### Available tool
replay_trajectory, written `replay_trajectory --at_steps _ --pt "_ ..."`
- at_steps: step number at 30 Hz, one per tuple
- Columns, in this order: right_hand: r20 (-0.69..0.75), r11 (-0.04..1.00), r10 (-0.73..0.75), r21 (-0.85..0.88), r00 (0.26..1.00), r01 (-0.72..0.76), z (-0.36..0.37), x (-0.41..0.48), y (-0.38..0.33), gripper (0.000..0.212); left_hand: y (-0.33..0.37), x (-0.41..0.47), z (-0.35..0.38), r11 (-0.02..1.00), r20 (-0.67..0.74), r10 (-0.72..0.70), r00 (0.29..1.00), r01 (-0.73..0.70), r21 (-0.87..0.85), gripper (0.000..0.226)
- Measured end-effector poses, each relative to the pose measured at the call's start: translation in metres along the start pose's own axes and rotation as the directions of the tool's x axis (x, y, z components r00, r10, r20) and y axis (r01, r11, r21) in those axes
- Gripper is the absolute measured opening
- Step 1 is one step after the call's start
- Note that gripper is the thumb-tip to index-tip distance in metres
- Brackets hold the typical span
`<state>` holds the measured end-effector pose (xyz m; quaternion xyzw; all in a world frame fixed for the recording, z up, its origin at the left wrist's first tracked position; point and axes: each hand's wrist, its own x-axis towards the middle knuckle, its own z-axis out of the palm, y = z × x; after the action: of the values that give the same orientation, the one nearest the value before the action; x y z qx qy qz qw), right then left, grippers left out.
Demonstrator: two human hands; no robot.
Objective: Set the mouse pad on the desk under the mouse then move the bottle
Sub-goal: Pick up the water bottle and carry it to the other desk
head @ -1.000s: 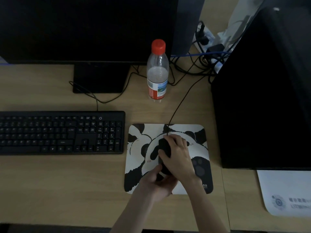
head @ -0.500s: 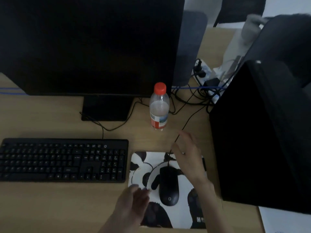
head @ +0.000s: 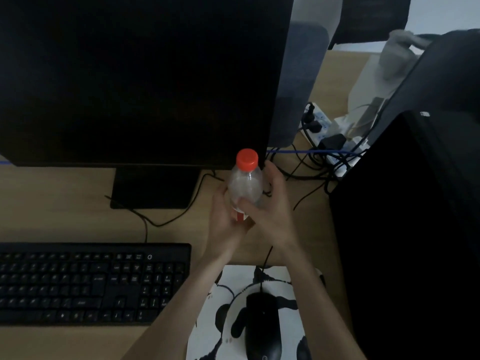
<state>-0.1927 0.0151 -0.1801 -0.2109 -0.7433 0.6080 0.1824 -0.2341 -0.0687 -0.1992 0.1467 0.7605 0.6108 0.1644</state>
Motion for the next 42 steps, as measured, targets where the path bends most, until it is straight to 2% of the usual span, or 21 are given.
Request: replay_trajectory --at_steps 2,6,12,16,20,25,29,36,39,42 --pt "0.0 1.0 -0.015 0.012 1.0 0.015 0.004 0.007 0.003 0.079 -0.005 0.007 0.004 0.999 -0.028 0.016 0.999 -0.015 0.036 0.069" --pt "-0.047 1.0 -0.017 0.022 0.999 0.018 0.007 0.009 0.012 0.065 -0.007 0.012 0.008 0.995 -0.124 -0.016 0.992 0.028 0.098 0.048" --pt "-0.08 1.0 -0.026 0.008 0.996 0.026 0.003 -0.006 0.002 0.064 -0.002 -0.002 0.0 0.983 -0.09 0.046 0.995 -0.029 0.179 0.051" --pt "-0.063 0.991 -0.087 -0.11 0.994 0.08 0.003 -0.024 -0.023 0.066 0.016 -0.024 -0.015 0.971 -0.122 0.094 0.988 -0.064 0.23 0.048" --pt "-0.005 0.966 -0.168 -0.2 0.986 0.164 0.006 -0.044 -0.066 0.069 0.051 -0.051 -0.04 0.958 -0.195 0.156 0.968 -0.1 0.268 0.05" --pt "0.099 0.939 -0.268 -0.194 0.958 0.283 0.021 -0.078 -0.128 0.07 0.094 -0.098 -0.091 0.951 -0.254 0.214 0.943 -0.142 0.275 0.053" --pt "0.189 0.922 -0.331 -0.143 0.925 0.359 0.049 -0.111 -0.173 0.067 0.121 -0.139 -0.141 0.914 -0.334 0.28 0.9 -0.144 0.379 0.05" --pt "0.379 0.924 -0.34 -0.036 0.861 0.381 0.129 -0.172 -0.23 0.069 0.135 -0.214 -0.238 0.906 -0.524 0.269 0.808 -0.029 0.421 0.051" --pt "0.461 0.94 -0.301 -0.004 0.835 0.341 0.172 -0.195 -0.245 0.058 0.133 -0.243 -0.281 0.915 -0.586 0.255 0.769 0.004 0.404 0.045" --pt "0.469 0.927 -0.34 0.022 0.815 0.374 0.219 -0.216 -0.257 0.054 0.127 -0.264 -0.325 0.93 -0.613 0.237 0.753 0.006 0.367 0.038"
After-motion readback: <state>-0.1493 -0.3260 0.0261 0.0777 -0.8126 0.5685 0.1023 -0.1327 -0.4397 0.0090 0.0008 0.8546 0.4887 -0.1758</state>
